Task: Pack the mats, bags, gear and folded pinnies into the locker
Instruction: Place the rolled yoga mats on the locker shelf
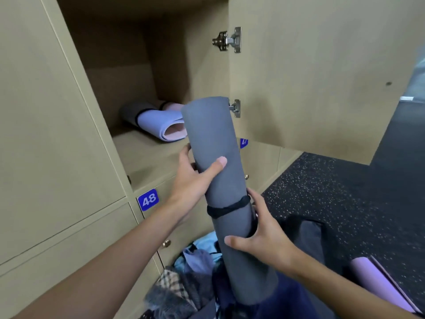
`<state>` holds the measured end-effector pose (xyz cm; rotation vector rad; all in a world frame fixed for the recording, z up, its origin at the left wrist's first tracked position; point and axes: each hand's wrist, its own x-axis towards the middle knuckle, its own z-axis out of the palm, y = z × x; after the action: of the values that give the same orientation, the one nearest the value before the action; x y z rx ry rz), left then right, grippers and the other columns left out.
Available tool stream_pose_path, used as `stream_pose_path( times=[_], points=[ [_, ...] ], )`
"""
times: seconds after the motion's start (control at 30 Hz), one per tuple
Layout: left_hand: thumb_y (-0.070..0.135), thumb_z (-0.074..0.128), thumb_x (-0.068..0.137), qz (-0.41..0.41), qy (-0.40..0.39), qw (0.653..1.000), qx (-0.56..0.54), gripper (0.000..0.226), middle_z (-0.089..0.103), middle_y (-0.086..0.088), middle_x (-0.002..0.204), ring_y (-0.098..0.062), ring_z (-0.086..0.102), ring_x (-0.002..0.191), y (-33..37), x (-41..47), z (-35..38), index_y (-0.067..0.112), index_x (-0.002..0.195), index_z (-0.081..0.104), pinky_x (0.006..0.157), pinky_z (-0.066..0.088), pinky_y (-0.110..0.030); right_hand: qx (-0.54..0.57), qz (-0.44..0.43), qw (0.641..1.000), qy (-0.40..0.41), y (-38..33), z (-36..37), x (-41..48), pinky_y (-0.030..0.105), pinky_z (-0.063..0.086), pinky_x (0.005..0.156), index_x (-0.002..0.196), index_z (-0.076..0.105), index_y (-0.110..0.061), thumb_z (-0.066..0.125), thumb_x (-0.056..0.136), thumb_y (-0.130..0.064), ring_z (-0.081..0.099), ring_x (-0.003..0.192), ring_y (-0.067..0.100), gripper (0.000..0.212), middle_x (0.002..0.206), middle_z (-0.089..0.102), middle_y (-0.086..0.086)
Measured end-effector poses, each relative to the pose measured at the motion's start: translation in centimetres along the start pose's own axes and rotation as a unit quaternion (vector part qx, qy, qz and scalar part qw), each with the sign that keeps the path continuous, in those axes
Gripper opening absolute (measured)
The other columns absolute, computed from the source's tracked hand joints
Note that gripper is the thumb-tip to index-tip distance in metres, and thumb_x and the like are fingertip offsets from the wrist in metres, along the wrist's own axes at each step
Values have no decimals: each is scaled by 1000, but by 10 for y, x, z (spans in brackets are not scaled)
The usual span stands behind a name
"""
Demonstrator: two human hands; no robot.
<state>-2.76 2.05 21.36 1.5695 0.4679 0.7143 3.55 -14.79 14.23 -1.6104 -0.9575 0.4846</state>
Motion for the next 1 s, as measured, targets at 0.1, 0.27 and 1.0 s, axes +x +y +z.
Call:
stream_pose_path(
  times=[0.1,0.27,1.0],
  points=[
    [33,87,68,-32,-38,999,8,97,70,2,121,-11,70,105,-17,-18,0,42,143,28,92,57,-44,8,-12,1000,8,-4,2,13,30,49,101,137,23,-62,84,64,-36,56,119,-4,99,125,56,-34],
    [29,82,80,-20,36,999,-22,79,72,4,115,-10,71,99,-17,0,-9,43,139,32,88,59,-44,-47,-1,998,-30,-4,-1,23,27,42,106,123,18,-77,84,60,-48,47,127,-4,95,126,48,-45],
    [52,79,76,-38,104,989,101,106,19,10,153,-3,39,128,-30,62,-85,43,156,11,107,36,-25,32,-10,998,-51,-36,40,171,17,50,68,128,52,-31,82,78,-21,65,83,-4,58,108,65,-16]
  ],
)
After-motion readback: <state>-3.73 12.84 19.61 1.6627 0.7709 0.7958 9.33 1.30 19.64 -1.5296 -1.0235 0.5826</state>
